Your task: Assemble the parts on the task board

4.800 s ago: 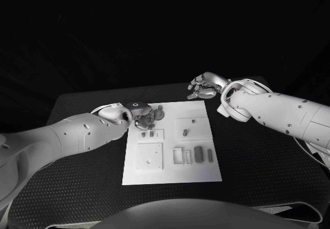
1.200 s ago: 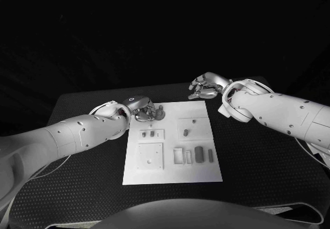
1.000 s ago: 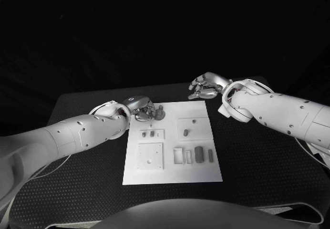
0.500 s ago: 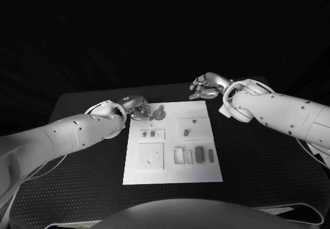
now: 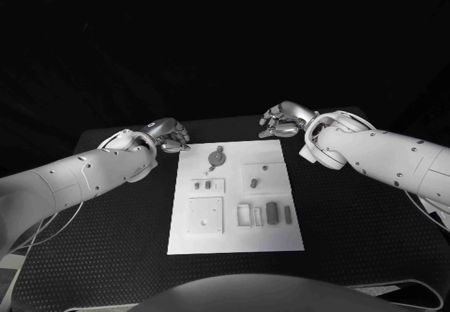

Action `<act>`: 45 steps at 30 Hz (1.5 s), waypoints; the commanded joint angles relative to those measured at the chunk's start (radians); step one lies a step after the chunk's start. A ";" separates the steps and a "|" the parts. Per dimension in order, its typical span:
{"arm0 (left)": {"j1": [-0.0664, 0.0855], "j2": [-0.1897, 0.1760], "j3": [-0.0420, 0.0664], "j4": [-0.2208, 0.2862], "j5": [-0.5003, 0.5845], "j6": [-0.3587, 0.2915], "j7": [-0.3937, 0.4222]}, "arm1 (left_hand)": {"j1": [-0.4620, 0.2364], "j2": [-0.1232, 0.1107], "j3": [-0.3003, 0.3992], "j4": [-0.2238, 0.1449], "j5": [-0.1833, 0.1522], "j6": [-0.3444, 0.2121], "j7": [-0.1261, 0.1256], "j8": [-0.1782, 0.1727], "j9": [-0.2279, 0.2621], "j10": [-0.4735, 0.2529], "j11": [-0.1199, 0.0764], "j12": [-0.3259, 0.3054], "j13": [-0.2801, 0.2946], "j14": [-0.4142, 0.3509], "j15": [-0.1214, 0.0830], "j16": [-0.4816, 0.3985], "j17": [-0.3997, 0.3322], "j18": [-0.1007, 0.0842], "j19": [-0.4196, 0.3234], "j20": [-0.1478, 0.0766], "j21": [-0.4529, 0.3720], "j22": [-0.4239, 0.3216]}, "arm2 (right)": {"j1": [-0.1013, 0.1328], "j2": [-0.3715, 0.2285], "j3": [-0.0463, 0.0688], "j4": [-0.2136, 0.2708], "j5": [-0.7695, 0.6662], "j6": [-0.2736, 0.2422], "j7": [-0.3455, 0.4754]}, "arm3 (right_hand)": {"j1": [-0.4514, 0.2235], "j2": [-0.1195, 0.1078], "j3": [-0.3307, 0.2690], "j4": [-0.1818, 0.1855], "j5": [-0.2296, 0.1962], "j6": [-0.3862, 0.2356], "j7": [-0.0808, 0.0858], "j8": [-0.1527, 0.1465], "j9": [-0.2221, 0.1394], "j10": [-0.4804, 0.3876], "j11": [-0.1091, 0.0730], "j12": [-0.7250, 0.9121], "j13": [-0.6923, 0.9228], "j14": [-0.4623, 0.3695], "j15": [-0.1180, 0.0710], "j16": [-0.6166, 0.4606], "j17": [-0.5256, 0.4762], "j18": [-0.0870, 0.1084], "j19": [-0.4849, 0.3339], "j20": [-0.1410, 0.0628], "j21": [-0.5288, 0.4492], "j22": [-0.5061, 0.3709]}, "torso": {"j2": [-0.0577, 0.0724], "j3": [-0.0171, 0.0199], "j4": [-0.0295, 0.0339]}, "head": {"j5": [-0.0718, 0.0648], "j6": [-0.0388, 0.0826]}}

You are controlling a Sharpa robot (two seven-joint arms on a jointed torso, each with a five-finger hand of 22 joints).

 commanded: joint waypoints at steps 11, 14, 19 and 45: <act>0.006 0.033 -0.001 0.030 -0.006 0.132 -0.106 | -0.019 0.002 -0.037 0.015 -0.004 0.010 -0.009 0.012 0.010 -0.012 0.006 0.030 0.031 -0.006 0.003 0.016 0.019 0.047 -0.007 0.006 0.020 0.026 | 0.000 0.002 0.001 0.003 -0.001 0.003 0.005 | -0.001 0.007 -0.003 0.000 0.001 0.008 0.001 0.007 -0.001 -0.012 -0.007 0.003 -0.002 0.008 0.001 -0.005 0.002 0.011 0.002 0.006 -0.004 0.001 | 0.001 0.0001 -0.0018 | 0.006 0.006; 0.006 0.034 -0.001 0.037 -0.006 0.133 -0.111 | -0.025 0.004 -0.047 0.018 -0.004 0.012 -0.011 0.015 0.012 -0.013 0.003 0.044 0.042 -0.010 0.000 0.025 0.026 0.046 -0.009 0.004 0.027 0.026 | 0.000 0.002 0.001 0.004 -0.001 0.003 0.005 | 0.001 0.007 -0.002 -0.001 0.001 0.008 0.001 0.007 -0.001 -0.012 -0.007 0.004 -0.003 0.008 0.001 -0.005 0.002 0.012 0.003 0.005 -0.004 0.002 | 0.000 0.0012 -0.0006 | 0.006 0.008; 0.006 0.031 -0.001 0.043 -0.006 0.124 -0.112 | -0.022 0.007 -0.050 0.018 -0.003 0.013 -0.011 0.016 0.012 -0.019 0.002 0.056 0.054 -0.014 -0.001 0.029 0.031 0.045 -0.012 0.002 0.033 0.026 | 0.000 0.003 0.001 0.006 -0.023 0.007 0.004 | 0.014 0.006 0.002 -0.002 0.001 0.010 0.000 0.008 -0.001 -0.010 -0.008 0.007 -0.004 0.011 0.000 -0.006 0.005 0.014 0.004 0.005 -0.004 0.003 | 0.000 -0.0002 -0.0005 | 0.004 0.011; 0.006 0.004 -0.001 0.086 0.232 0.042 -0.051 | -0.016 0.024 -0.042 0.023 0.003 0.007 -0.009 0.014 0.012 -0.042 0.004 0.076 0.072 -0.018 0.000 0.027 0.032 0.044 -0.020 0.002 0.039 0.024 | -0.001 0.199 -0.080 -0.103 -0.432 0.122 0.049 | 0.104 -0.029 -0.026 -0.003 0.002 0.103 -0.058 0.038 -0.005 0.187 -0.093 0.203 0.104 0.235 -0.118 0.153 0.134 0.069 0.253 -0.038 0.105 0.045 | 0.002 -0.0028 0.0101 | 0.006 0.038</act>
